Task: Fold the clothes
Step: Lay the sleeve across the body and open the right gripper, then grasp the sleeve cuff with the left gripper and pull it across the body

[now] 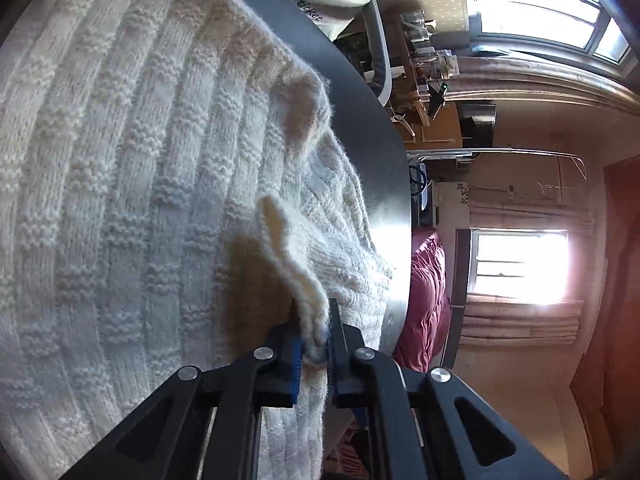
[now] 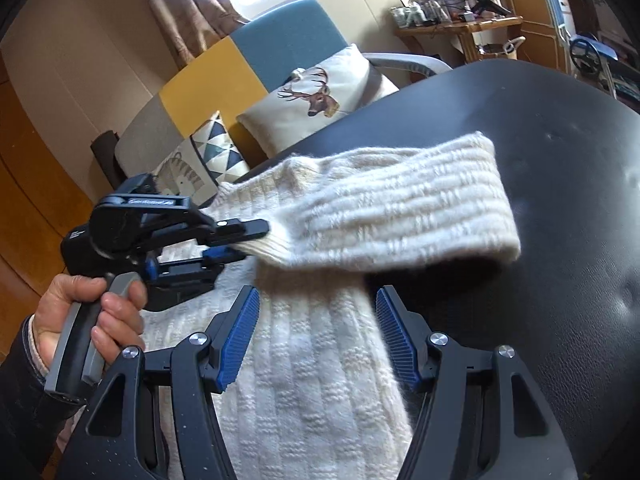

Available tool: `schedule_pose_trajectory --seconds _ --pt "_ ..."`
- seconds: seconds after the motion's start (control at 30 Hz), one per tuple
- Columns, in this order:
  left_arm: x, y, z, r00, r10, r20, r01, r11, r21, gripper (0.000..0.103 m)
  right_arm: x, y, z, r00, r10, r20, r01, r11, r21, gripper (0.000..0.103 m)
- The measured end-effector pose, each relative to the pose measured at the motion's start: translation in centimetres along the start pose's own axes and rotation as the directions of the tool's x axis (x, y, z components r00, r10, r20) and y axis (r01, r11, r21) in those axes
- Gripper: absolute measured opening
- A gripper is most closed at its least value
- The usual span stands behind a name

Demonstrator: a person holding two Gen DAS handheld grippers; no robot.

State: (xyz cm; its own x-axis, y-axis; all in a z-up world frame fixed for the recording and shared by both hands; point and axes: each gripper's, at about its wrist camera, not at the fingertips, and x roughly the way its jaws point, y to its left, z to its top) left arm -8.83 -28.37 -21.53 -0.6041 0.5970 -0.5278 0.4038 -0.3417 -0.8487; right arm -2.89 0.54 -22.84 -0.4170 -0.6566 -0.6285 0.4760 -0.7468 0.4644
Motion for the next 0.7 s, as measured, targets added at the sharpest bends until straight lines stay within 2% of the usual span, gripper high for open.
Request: schedule_pose_trajectory --seconds 0.13,0.33,0.47,0.57,0.7 --pt "-1.8 0.3 1.1 0.998 -0.007 0.070 0.008 1.000 -0.007 0.007 -0.1 -0.7 -0.2 1.000 -0.020 0.000 0.020 1.000 0.017 0.064" --pt "-6.9 -1.7 2.9 0.980 -0.043 0.195 0.032 0.998 0.062 0.007 -0.4 -1.0 0.2 0.999 -0.036 0.009 0.036 0.999 0.011 0.064" --pt "-11.3 -1.9 3.5 0.960 -0.058 0.276 0.031 0.995 0.100 0.007 -0.3 -0.7 0.7 0.999 -0.037 0.011 0.037 0.999 -0.004 0.064" --pt "-14.9 -0.3 3.4 0.939 -0.051 0.340 0.022 0.996 0.088 0.007 -0.1 -0.2 1.0 0.999 -0.038 0.004 0.038 0.999 -0.020 0.064" --pt "-19.3 4.0 2.3 0.910 0.046 0.413 -0.072 0.996 0.048 0.007 0.5 0.3 1.5 0.999 -0.047 -0.008 0.047 0.998 -0.043 0.064"
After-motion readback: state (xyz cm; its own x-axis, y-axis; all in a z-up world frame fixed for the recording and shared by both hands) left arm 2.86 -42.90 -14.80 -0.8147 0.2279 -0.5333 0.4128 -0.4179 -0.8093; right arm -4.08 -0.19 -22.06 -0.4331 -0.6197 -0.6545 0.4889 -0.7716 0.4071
